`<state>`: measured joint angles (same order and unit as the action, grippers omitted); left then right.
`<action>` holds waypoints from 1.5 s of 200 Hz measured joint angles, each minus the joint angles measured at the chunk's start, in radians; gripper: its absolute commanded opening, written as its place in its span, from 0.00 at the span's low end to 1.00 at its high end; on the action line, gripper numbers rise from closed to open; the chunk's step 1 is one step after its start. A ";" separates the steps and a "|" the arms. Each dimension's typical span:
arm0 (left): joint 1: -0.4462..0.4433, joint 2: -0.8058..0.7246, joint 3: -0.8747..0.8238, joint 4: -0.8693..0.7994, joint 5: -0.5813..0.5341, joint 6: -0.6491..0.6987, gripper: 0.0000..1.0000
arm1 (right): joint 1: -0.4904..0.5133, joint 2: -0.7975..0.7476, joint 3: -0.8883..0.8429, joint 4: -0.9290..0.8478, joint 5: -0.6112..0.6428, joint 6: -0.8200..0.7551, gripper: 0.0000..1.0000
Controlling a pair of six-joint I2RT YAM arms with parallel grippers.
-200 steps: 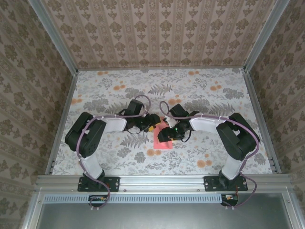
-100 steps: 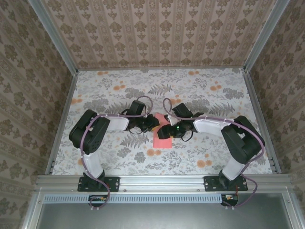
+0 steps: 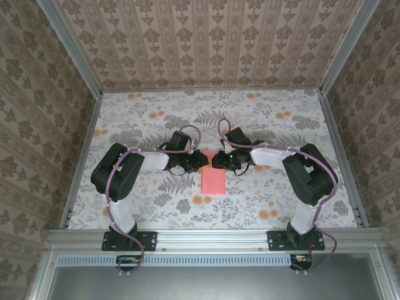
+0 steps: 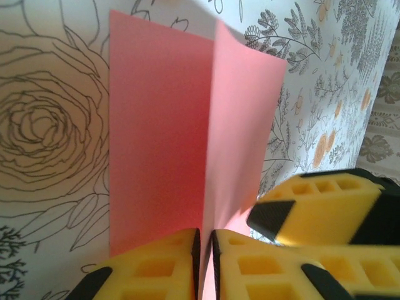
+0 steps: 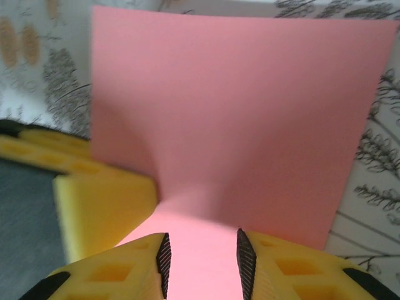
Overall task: Fold a paper plane with a square sheet of paper (pick it up from the middle)
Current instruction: Fold the triangle a second time at the center of the table.
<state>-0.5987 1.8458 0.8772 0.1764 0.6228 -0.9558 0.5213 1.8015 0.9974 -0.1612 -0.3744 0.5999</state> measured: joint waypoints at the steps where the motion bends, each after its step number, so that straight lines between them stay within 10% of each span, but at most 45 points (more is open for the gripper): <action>1: 0.000 0.000 0.000 0.000 0.001 0.000 0.20 | 0.000 0.002 0.001 0.000 0.002 0.000 0.36; 300: -0.121 -0.160 -0.146 0.170 0.075 -0.124 0.44 | 0.003 0.060 0.077 -0.098 0.067 0.115 0.37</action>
<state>-0.7193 1.6859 0.7307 0.3462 0.6975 -1.0798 0.5240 1.8614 1.0744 -0.2588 -0.3073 0.7151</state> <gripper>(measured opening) 0.431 0.368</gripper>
